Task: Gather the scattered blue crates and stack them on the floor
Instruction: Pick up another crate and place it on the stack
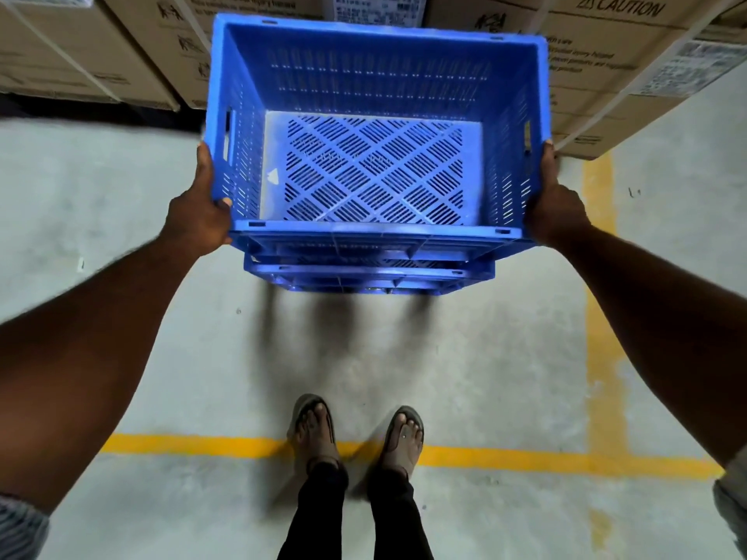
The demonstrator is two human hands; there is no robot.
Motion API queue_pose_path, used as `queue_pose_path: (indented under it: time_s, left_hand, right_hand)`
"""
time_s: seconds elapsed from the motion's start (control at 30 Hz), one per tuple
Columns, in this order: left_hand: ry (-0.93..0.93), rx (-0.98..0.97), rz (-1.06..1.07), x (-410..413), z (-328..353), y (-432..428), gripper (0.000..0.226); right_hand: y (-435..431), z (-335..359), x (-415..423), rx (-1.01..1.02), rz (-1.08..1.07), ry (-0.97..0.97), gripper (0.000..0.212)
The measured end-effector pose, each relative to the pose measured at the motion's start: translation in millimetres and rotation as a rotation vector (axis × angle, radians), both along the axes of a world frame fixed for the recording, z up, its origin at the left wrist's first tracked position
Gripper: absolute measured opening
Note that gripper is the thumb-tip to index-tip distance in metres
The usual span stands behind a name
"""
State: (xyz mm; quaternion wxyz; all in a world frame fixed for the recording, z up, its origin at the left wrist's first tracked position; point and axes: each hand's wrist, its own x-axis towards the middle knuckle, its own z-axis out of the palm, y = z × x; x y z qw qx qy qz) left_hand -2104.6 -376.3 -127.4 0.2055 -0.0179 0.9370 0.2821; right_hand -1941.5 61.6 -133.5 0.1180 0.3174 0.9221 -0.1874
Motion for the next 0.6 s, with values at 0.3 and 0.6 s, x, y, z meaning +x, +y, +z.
queue_pose_path:
  time_s: [0.3,0.6]
  left_hand:
    - [0.093,-0.106,0.005,19,-15,2,0.070]
    - [0.004,-0.029,0.035,22,2,-4,0.076]
  right_hand:
    - [14,-3,13,-0.123,0.051,0.049,0.084]
    - [4,-6,31,-0.163,0.059,0.085,0.080]
